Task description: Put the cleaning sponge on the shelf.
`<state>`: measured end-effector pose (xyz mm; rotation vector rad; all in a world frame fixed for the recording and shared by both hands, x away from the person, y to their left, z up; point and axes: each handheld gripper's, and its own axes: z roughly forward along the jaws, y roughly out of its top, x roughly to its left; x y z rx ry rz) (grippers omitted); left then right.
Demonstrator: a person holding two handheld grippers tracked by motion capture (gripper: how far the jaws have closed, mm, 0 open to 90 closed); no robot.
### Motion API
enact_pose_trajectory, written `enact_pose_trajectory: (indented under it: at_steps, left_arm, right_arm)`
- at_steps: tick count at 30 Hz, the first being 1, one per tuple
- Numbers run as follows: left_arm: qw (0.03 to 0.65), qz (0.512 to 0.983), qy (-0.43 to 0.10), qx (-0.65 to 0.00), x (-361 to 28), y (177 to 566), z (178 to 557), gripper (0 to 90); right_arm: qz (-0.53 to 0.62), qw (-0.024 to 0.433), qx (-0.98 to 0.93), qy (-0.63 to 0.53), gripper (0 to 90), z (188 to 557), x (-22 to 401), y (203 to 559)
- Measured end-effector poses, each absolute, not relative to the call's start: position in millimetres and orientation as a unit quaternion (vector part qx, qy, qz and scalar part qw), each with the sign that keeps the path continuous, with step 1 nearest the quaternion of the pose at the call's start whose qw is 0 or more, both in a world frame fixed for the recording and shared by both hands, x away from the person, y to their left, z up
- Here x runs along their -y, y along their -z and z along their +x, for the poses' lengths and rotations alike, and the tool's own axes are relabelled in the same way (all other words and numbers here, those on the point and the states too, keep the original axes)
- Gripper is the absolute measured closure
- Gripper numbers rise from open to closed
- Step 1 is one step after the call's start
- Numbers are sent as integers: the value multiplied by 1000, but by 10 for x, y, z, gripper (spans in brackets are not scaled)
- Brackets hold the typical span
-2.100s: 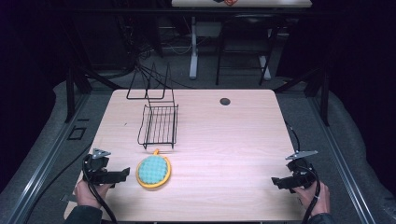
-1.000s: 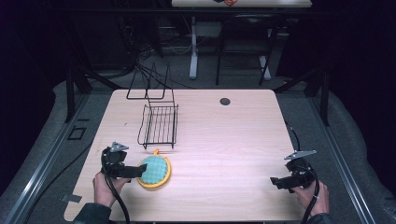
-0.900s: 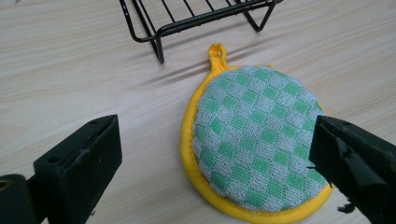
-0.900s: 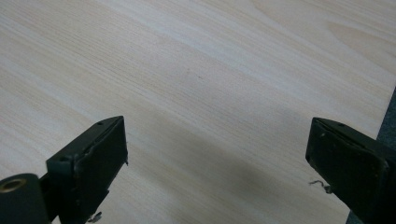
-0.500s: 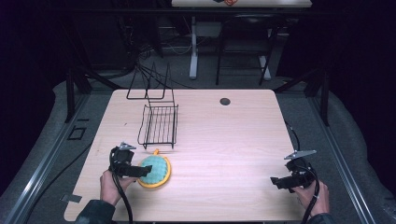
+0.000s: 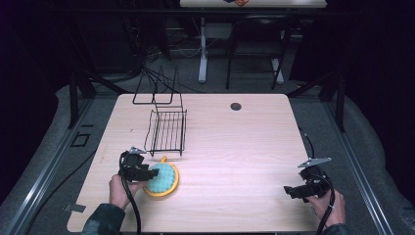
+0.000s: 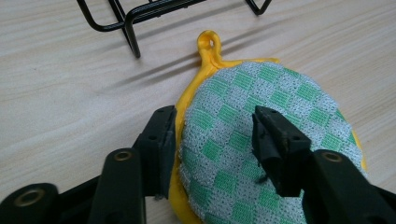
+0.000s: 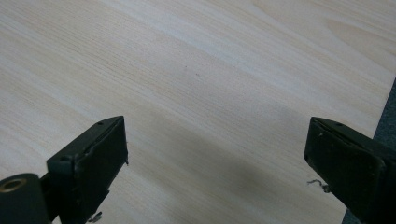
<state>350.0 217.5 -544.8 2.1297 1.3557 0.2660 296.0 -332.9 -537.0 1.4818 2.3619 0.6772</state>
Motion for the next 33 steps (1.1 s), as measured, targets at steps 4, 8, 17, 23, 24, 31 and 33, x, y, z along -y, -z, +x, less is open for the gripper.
enact_pose_trajectory:
  at_steps: [4, 8, 17, 23, 24, 31, 33]
  left_arm:
    - [287, 809, -108, -502, -2143, 5456, 3490, 563]
    - [287, 807, -109, -504, -2136, 5470, 3482, 590]
    - [269, 813, -132, -498, -2085, 5464, 3453, 724]
    - [257, 815, -145, -499, -2047, 5460, 3443, 797]
    - [256, 816, -150, -497, -2039, 5460, 3443, 807]
    - [251, 820, -160, -488, -2025, 5443, 3436, 855]
    - [256, 819, -159, -489, -2027, 5437, 3434, 861]
  right_arm:
    - [512, 135, -816, -233, 59, 2960, 3330, 5372]
    - [512, 138, -815, -234, 59, 2958, 3331, 5366]
    - [511, 138, -816, -233, 60, 2959, 3330, 5367]
    - [511, 140, -815, -234, 61, 2954, 3330, 5362]
    - [512, 138, -815, -235, 61, 2954, 3328, 5362]
    - [511, 139, -815, -235, 61, 2953, 3330, 5361]
    - [511, 139, -815, -235, 61, 2953, 3332, 5359]
